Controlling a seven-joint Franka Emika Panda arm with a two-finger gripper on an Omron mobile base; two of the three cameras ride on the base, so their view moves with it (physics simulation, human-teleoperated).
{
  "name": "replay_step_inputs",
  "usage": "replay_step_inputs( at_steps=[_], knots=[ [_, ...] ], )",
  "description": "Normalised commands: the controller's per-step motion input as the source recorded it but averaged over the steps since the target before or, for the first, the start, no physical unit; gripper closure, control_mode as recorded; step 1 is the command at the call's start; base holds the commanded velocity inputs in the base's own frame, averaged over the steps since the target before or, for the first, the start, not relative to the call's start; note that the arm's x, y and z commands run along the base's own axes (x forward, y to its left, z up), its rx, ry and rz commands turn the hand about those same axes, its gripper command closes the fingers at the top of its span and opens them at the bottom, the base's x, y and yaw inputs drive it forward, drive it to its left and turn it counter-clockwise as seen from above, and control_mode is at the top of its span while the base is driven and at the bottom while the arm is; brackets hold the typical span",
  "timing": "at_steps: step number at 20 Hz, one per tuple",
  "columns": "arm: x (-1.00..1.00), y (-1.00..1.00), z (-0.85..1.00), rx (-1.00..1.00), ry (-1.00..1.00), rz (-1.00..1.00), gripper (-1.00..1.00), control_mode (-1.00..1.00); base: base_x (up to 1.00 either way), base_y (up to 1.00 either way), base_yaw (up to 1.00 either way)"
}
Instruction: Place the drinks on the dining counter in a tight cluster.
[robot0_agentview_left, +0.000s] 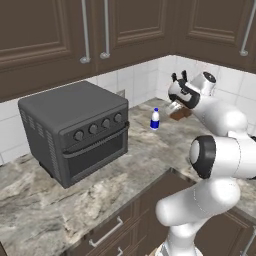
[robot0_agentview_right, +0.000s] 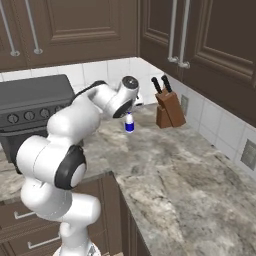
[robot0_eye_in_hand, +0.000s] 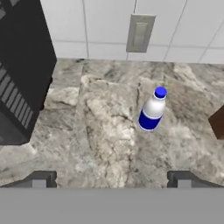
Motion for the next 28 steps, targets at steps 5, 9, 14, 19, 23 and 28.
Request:
replay_step_inputs(
  at_steps=[5, 9, 14, 19, 23, 28],
  knots=[
    [0.00, -0.40, -0.55, 0.31, -0.37, 0.13, -1.00, -1.00, 0.00, 0.00, 0.00],
    [0.00, -0.03, -0.61, 0.18, -0.27, 0.15, -1.00, -1.00, 0.00, 0.00, 0.00],
    [0.13, 0.00, -0.29, 0.01, -0.22, 0.17, -1.00, -1.00, 0.00, 0.00, 0.00],
    [0.16, -0.04, 0.07, 0.00, -0.02, 0.19, -1.00, -1.00, 0.00, 0.00, 0.00],
    [0.07, 0.00, 0.00, 0.00, 0.00, 0.07, -1.00, -1.00, 0.00, 0.00, 0.00],
    [0.10, 0.00, 0.00, 0.00, 0.00, 0.04, -1.00, -1.00, 0.00, 0.00, 0.00]
  ],
)
